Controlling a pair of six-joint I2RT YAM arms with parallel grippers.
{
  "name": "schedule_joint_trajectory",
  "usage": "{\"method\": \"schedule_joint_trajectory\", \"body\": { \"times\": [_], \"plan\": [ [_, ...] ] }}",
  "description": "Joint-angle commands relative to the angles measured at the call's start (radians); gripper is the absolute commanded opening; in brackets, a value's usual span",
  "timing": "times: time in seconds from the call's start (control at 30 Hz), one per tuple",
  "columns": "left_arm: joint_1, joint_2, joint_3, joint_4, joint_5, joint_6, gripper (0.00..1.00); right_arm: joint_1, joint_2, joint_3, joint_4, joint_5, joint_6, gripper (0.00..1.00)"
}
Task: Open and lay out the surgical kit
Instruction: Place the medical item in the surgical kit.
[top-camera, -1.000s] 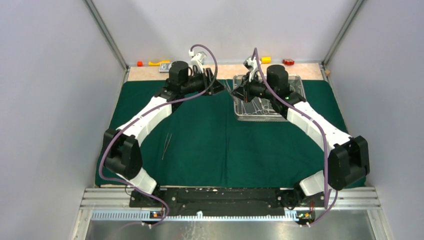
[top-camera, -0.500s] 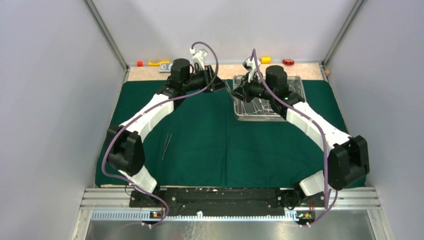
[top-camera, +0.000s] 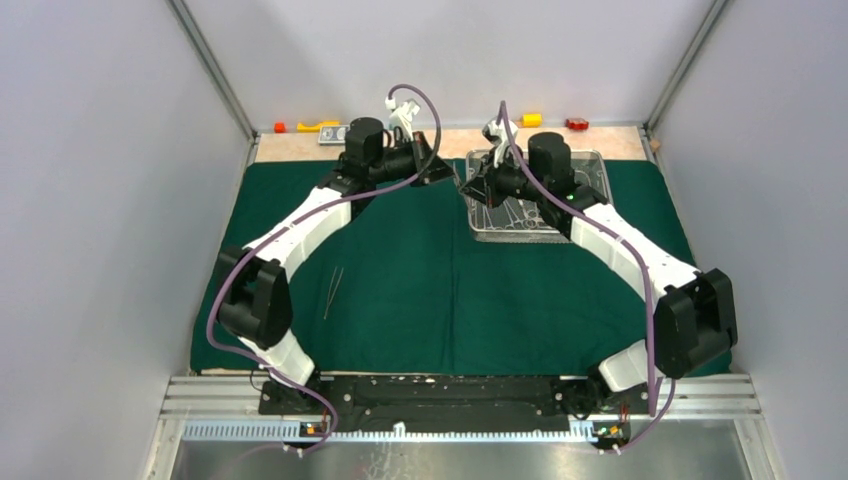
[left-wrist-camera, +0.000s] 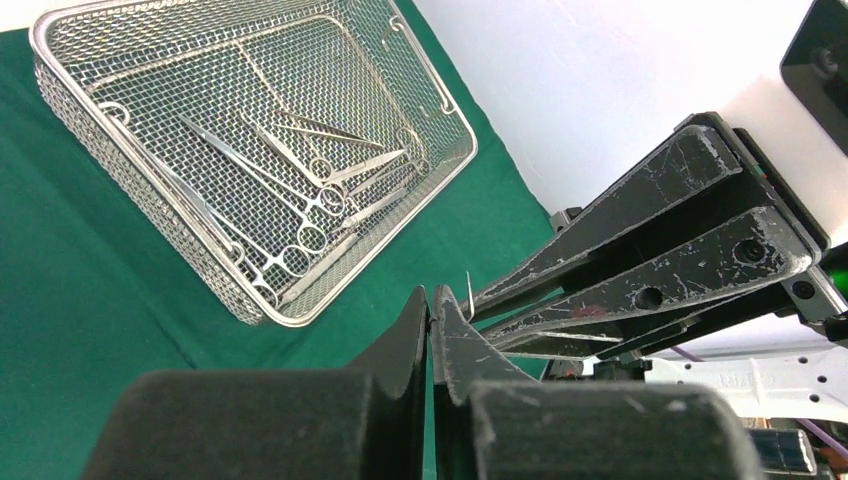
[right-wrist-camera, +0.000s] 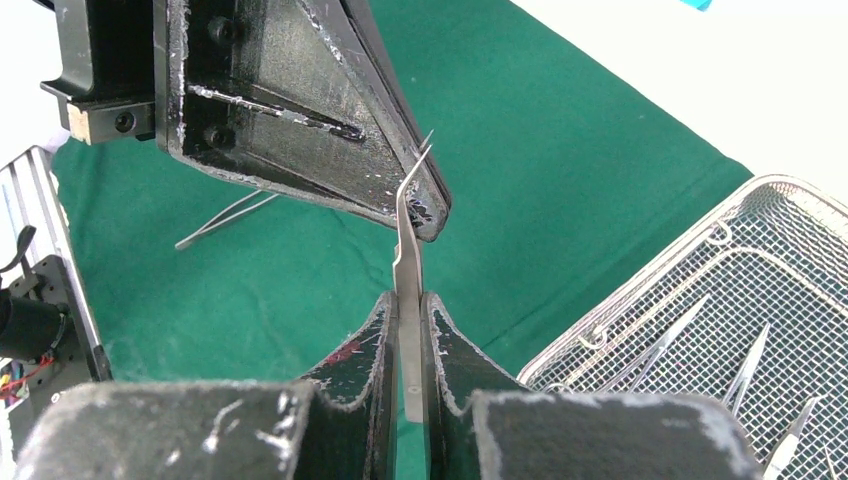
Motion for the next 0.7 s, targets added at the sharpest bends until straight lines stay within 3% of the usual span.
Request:
{"method": "schedule_joint_trajectory", "body": {
  "times": [0.0, 0.13, 0.37, 0.67],
  "plan": [
    [0.0, -0.012, -0.002, 0.106, 0.034, 0.047, 0.0, 0.014, -0.015, 0.001, 0.038, -0.032, -0.026, 0.05],
    [0.002, -0.063, -0.064, 0.189, 0.077, 0.139, 0.0, 0.013, -0.048, -0.023, 0.027, -0.076, -0.087, 0.33],
    [0.011, -0.185, -0.198, 0.372, 0.241, 0.287, 0.0, 0.009, -0.177, -0.145, 0.018, -0.107, -0.258, 0.56],
    [0.013, -0.234, -0.289, 0.601, 0.453, 0.169, 0.0, 0.006, -0.182, -0.176, -0.059, -0.373, -0.362, 0.6]
  ]
}}
